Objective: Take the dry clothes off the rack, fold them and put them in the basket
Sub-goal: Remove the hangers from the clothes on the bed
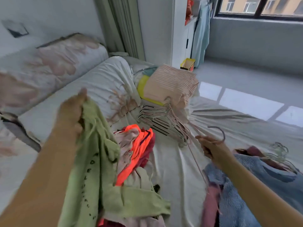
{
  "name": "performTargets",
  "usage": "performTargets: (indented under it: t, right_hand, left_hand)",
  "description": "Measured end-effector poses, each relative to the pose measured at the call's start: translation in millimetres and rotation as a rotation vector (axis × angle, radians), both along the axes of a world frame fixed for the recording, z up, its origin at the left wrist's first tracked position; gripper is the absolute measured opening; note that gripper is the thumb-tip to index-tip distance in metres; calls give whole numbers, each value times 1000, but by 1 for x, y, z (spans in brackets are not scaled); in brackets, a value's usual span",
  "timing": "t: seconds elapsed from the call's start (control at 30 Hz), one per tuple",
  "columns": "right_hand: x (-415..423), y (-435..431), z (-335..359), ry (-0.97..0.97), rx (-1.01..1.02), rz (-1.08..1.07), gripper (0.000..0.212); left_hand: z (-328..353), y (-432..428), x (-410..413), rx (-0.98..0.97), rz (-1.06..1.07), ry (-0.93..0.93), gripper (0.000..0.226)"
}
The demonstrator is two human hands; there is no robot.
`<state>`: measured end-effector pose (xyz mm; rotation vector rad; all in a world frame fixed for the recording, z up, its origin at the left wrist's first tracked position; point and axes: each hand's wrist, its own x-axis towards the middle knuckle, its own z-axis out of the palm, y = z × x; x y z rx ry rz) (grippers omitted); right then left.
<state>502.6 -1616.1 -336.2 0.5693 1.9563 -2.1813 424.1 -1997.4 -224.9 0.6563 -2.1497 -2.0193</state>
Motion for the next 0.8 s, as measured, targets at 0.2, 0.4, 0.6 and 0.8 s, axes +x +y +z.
performTargets:
  t: [0.2, 0.4, 0.6, 0.8]
  right_hand:
    - [-68, -60, -42, -69, 220, 65, 21]
    - [-118, -93, -91, -175, 362, 5, 11]
    - [-186, -99, -126, -188, 521, -10, 13]
    - [-263, -119, -173, -185, 710, 54, 17]
  left_hand:
    - [-147, 3, -70, -356, -192, -154, 30]
    - [-258, -12, -71, -828, -747, -499, 66]
    - [-311, -21, -78, -1043, -938, -648, 71]
    - [-353, -25, -96, -908, -917, -714, 72]
